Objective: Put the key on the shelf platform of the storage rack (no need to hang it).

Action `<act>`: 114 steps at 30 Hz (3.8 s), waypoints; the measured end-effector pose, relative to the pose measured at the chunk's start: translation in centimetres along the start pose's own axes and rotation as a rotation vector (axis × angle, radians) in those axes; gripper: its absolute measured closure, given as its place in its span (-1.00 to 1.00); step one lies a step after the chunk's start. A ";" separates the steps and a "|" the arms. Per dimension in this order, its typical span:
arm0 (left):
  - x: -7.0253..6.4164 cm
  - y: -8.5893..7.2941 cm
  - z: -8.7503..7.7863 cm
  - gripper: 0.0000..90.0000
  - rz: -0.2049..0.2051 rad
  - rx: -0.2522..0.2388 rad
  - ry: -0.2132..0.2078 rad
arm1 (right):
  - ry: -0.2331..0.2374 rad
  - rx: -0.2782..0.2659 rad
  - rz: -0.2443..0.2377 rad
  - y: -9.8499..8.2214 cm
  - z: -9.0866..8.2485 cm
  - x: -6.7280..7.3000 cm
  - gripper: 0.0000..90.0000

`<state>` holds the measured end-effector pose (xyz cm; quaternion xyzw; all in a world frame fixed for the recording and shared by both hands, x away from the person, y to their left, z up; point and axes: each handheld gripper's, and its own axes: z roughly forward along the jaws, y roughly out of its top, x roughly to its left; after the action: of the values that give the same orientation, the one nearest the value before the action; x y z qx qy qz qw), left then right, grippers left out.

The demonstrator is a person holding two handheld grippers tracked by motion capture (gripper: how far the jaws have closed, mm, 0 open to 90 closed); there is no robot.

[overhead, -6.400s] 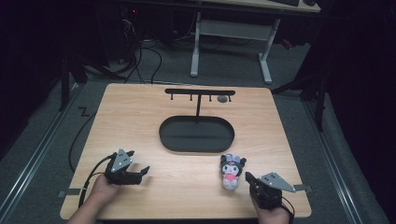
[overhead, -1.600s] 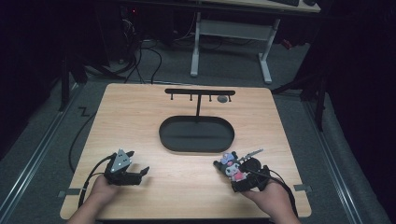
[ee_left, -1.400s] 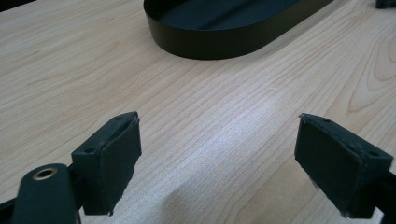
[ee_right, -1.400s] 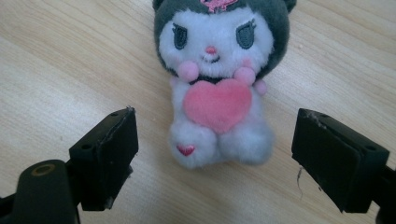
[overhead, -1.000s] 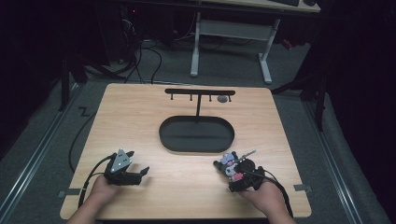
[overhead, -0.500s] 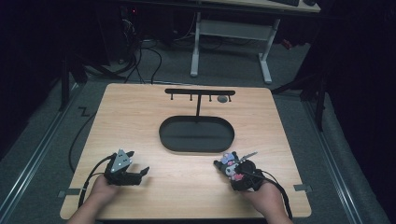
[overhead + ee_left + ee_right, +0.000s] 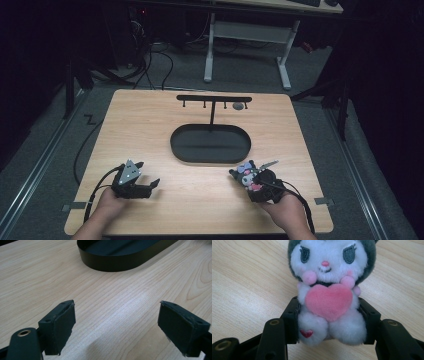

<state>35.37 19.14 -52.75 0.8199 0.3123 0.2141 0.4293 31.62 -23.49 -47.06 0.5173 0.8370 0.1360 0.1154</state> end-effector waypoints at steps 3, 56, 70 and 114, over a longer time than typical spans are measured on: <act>0.0 0.0 0.0 -0.66 0.000 0.001 -0.001 | 0.000 -0.009 0.008 0.2 -0.4 -0.2 0.05; 0.0 0.0 -0.2 -0.66 -0.003 -0.006 -0.002 | -0.009 -0.112 0.020 7.6 -2.3 -0.5 0.05; 0.1 0.0 -0.1 -0.66 -0.004 -0.008 -0.003 | -0.010 -0.099 0.013 10.1 -0.8 -0.3 0.05; 0.2 -0.1 -0.2 -0.66 -0.019 -0.014 -0.011 | -0.042 -0.043 -0.002 17.2 5.1 0.2 0.05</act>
<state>35.38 19.45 -52.67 0.8150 0.3160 0.2078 0.4390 47.56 -15.41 -45.91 0.5167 0.8318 0.1428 0.1444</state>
